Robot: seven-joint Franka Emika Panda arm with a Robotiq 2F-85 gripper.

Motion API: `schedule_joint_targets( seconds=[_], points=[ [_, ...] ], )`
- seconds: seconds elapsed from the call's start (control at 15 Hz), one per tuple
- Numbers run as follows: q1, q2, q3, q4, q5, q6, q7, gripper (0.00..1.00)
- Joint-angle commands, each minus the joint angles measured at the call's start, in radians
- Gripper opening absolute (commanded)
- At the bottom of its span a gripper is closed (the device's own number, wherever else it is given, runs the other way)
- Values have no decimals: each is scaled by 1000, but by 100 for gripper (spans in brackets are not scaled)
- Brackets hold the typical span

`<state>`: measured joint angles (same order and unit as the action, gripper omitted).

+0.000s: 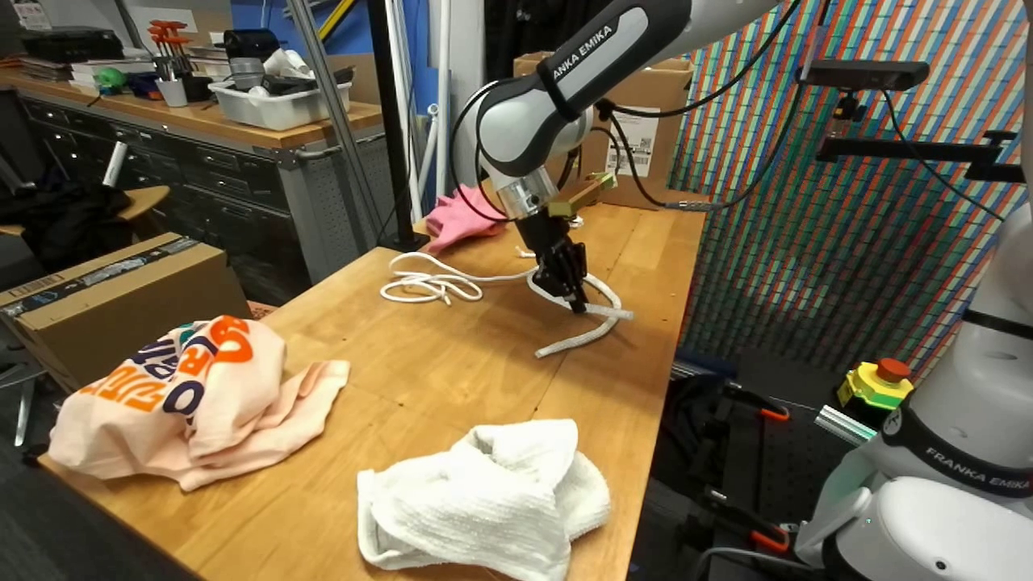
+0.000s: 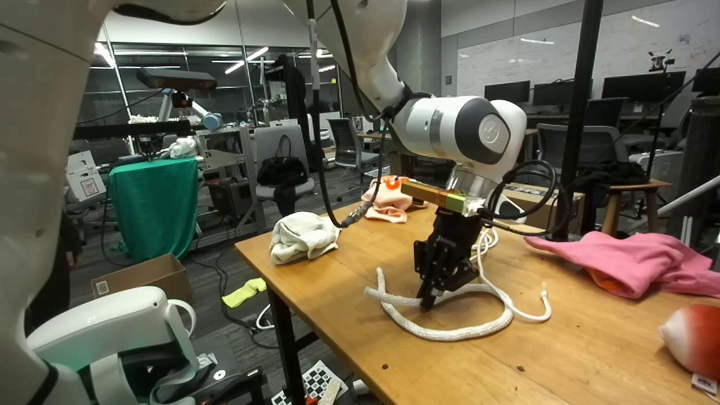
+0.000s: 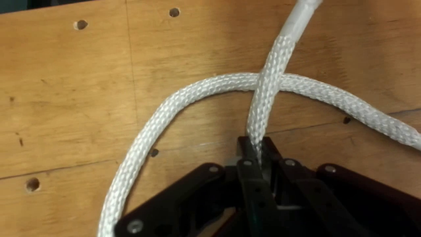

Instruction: Pick up the toy, rope and the clothes and put them around the table.

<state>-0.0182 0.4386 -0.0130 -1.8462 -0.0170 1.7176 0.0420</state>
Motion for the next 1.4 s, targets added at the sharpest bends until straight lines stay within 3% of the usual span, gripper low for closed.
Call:
schedule_joint_targets(
  seconds=[0.0, 1.0, 1.07, 1.13, 1.33],
  points=[
    [-30, -42, -25, -47, 32, -8, 7, 9],
    [-140, -176, -138, -258, 175, 45, 101, 9],
    [-140, -184, -141, -266, 176, 54, 104, 19],
    [-141, -193, -142, -275, 177, 63, 104, 36],
    [-136, -222, -137, -287, 180, 101, 95, 59]
  ],
)
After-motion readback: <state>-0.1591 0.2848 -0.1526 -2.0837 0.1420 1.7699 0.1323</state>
